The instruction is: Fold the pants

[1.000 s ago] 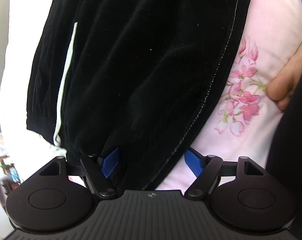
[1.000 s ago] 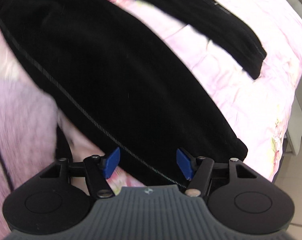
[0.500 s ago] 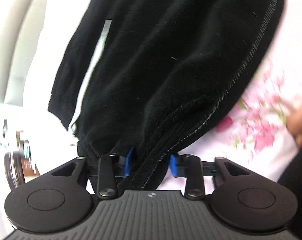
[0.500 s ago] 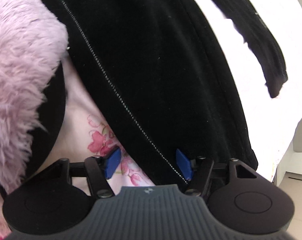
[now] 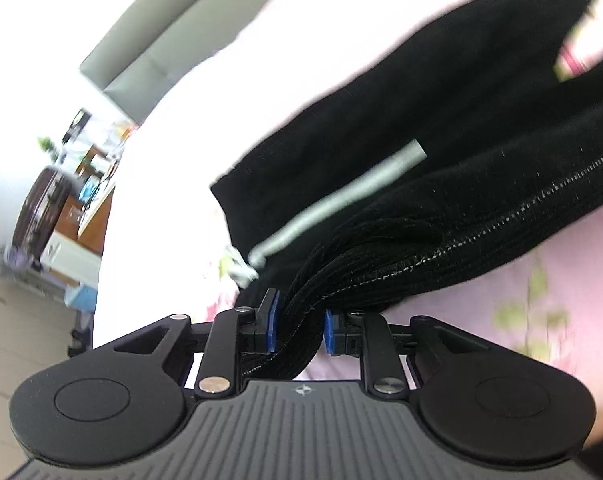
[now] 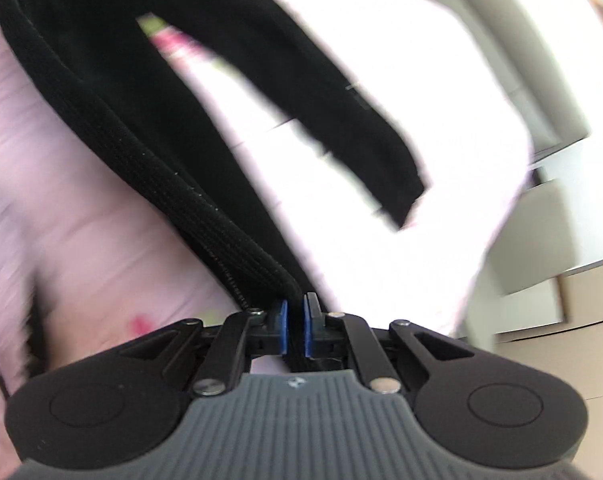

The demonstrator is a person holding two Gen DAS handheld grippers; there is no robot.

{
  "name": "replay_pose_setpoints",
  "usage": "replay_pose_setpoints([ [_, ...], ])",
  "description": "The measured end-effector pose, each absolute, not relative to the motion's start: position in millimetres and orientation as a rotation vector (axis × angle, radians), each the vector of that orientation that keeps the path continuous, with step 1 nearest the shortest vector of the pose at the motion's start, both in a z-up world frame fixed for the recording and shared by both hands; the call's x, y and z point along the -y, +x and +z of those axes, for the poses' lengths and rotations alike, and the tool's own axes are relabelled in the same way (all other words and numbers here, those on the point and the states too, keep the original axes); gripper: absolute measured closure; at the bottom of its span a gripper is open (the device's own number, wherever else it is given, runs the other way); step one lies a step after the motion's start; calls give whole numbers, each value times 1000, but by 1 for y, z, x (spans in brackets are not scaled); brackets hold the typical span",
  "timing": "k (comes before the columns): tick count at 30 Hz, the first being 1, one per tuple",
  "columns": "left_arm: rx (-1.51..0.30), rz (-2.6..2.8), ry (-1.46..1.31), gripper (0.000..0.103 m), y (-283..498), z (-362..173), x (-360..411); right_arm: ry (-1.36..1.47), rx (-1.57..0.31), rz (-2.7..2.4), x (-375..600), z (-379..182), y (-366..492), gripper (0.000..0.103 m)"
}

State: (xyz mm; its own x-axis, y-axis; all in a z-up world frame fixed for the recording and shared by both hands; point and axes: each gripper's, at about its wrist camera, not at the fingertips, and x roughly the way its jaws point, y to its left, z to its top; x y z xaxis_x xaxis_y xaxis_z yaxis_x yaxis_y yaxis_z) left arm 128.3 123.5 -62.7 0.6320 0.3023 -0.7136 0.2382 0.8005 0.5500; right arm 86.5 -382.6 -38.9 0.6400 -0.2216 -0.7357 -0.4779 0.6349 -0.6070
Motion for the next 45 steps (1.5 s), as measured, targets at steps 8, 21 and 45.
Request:
replay_pose_setpoints([
  [8, -927, 146, 526, 80, 230, -23, -117, -898, -812, 21, 374, -15, 201, 103],
  [21, -1057, 208, 588, 80, 331, -79, -126, -804, -926, -44, 361, -101, 390, 103],
  [45, -1114, 213, 431, 77, 419, -122, -153, -825, -1048, -53, 344, -162, 494, 100],
])
